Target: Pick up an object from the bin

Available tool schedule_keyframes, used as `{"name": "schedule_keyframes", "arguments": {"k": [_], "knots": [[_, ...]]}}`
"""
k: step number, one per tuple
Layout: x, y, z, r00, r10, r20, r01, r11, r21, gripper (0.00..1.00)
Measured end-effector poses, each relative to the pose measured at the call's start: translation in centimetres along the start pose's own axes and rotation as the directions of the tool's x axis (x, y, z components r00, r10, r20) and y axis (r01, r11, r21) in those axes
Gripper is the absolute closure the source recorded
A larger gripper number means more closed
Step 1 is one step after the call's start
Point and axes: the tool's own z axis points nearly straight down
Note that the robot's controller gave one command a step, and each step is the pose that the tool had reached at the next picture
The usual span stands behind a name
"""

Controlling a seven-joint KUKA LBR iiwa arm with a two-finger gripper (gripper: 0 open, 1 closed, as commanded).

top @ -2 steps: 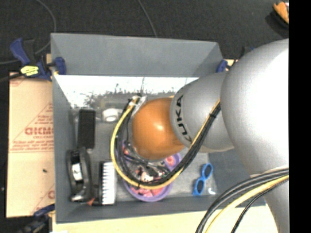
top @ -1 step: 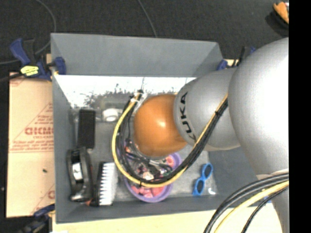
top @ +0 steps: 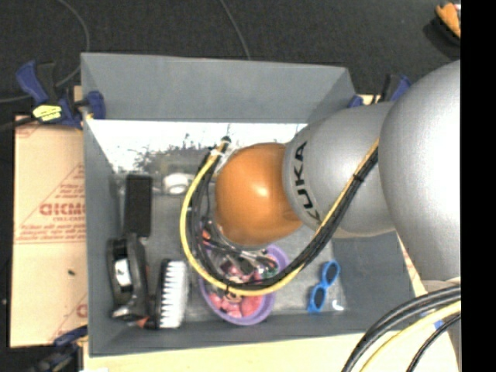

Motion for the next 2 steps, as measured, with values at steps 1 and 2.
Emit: {"name": "schedule_keyframes", "arguments": {"k": [1,2], "knots": [[-0.1,0.1,-1.3,1.0,-0.001,0.0,0.001,1.0,-0.002,1.0],[0.1,0.2,-2.6,1.0,-0.001,-0.006,0.001,1.0,-0.004,1.0]]}}
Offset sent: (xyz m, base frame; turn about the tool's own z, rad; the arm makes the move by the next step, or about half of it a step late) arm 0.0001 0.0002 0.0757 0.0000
